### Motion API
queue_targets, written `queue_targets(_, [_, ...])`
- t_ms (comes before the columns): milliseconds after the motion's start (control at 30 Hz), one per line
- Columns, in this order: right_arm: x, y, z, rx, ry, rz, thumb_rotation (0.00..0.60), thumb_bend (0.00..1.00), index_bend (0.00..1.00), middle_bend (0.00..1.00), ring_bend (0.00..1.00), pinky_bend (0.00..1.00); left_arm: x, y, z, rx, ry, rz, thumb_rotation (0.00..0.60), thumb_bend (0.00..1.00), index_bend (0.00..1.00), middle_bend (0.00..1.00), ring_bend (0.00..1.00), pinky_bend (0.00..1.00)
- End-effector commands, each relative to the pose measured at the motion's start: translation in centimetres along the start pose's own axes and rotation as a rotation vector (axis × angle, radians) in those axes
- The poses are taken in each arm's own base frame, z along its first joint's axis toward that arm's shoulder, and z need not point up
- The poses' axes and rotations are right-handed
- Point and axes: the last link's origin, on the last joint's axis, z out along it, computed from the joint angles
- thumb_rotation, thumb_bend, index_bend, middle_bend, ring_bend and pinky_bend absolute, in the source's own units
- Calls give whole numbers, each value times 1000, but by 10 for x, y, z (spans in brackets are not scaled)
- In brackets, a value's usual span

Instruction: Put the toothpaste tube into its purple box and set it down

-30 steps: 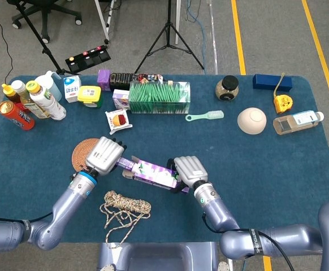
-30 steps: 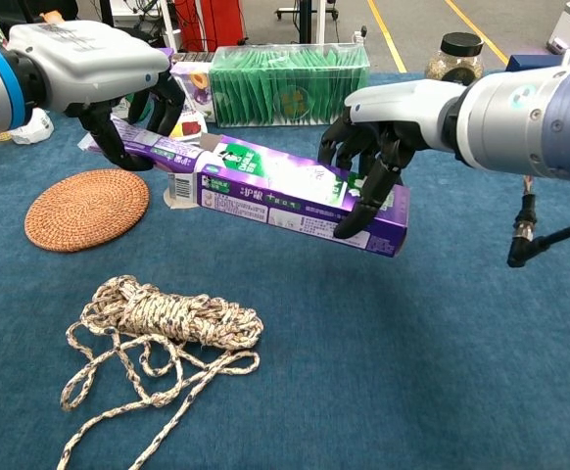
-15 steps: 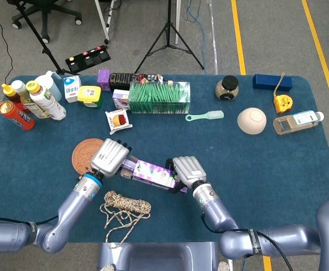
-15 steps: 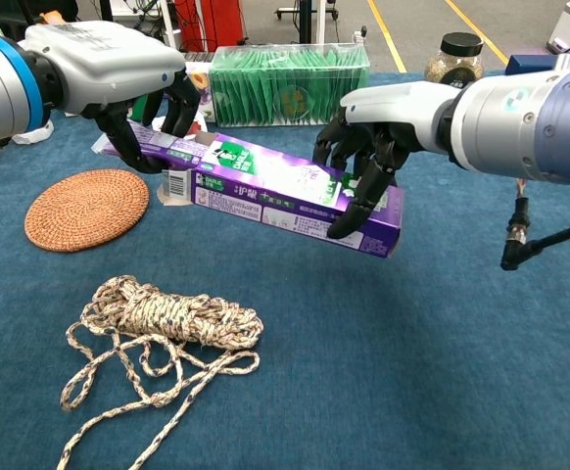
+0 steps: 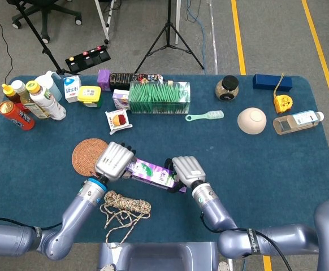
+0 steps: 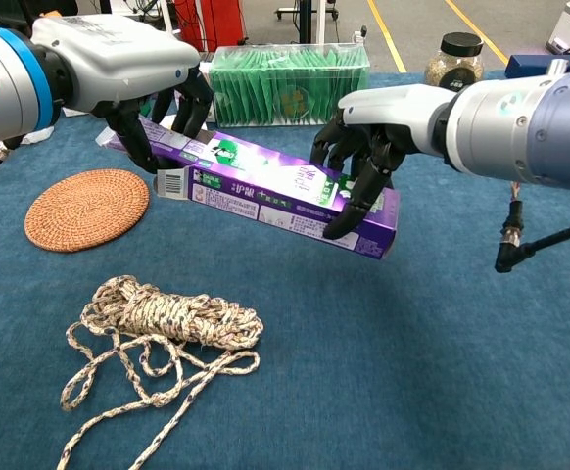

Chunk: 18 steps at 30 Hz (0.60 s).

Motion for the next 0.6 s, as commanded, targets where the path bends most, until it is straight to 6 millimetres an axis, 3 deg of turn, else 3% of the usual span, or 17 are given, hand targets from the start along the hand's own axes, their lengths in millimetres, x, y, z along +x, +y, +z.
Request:
queue_targets(33, [1, 1, 0, 0, 4, 9, 600, 447, 495, 537, 501, 662, 1, 0, -4, 7, -6, 18, 600, 288, 641, 493, 443, 611])
queue_targets(133, [3, 3, -1, 3, 14, 22, 600, 450, 502, 545, 506, 663, 3, -1, -7, 18, -13, 32, 600, 285, 583, 451, 408, 597])
queue_targets(233, [5, 5, -1, 3, 20, 35, 600, 455, 506, 550, 509, 665, 5, -4, -10, 34, -16, 59, 600, 275, 410, 298, 325, 544])
queue_targets(400, [8, 12, -1, 3, 20, 63, 600, 469, 510, 552, 509, 667, 9, -7, -13, 43, 0, 58, 600, 251, 105, 55, 172, 371])
queue_targets(500, [9, 16, -1, 2, 19, 77, 600, 477, 513, 554, 511, 667, 11, -9, -14, 39, 14, 49, 600, 248, 16, 0, 130, 346])
queue_targets(600, [10, 20, 0, 0, 19, 91, 600, 480, 514, 555, 512, 667, 15, -12, -15, 38, 23, 39, 600, 248, 6, 0, 126, 344])
